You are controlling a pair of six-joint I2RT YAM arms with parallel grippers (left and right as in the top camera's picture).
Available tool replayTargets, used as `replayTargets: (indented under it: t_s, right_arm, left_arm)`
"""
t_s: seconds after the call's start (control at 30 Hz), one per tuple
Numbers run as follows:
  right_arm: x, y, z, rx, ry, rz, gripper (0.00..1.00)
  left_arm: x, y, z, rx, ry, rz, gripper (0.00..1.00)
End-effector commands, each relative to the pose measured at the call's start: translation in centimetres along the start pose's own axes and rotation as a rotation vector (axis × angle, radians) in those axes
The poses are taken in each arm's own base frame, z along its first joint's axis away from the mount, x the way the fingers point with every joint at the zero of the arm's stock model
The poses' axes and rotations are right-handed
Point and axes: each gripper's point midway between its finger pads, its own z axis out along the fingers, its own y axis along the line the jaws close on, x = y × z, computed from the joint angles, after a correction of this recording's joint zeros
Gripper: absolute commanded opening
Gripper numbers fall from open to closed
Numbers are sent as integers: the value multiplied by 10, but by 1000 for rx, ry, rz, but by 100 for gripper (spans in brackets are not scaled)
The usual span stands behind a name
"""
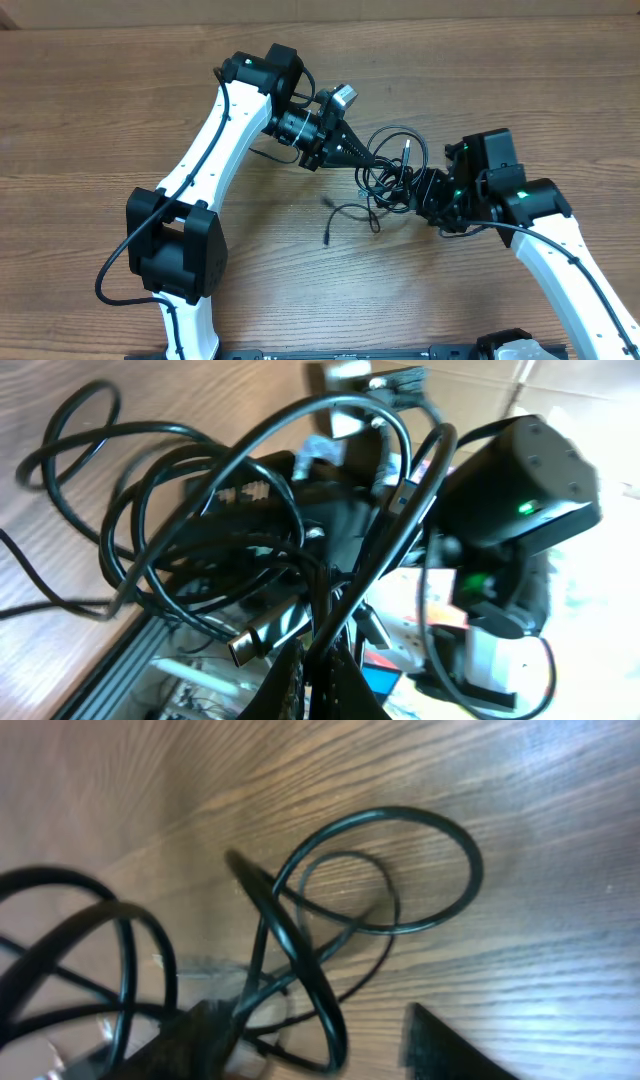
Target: Untangle cables
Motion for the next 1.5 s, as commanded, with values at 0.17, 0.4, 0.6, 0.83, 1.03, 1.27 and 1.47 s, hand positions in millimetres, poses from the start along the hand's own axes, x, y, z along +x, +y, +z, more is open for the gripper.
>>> replayTargets:
  t_s: [0.17, 0.4, 0.6, 0.83, 1.03, 1.27, 1.47]
  right_arm:
    - [-12, -25, -2, 201, -113, -11, 13]
    - [-28, -96, -36, 585, -335, 182, 11]
    - [-29, -104, -42, 626, -371, 229, 12]
    - [-31, -98, -39, 594, -369, 229, 9]
    - [-35, -75, -32, 479, -345, 222, 4]
    - [-45, 22, -61, 176, -270, -59, 4]
    - [-36, 113, -111, -143, -236, -251, 4]
  left_arm:
    - [-2, -19, -2, 86, 2, 49, 4]
    - [-2, 8, -11, -52, -22, -11, 4]
    - [-5, 45, -23, -256, -50, -37, 4]
    - [-5, 135, -82, -872, -215, -330, 15]
    - [-3, 145, -94, -966, -237, -349, 42]
    - [-4, 145, -95, -969, -240, -347, 61]
    - [-4, 145, -95, -969, -240, -345, 77]
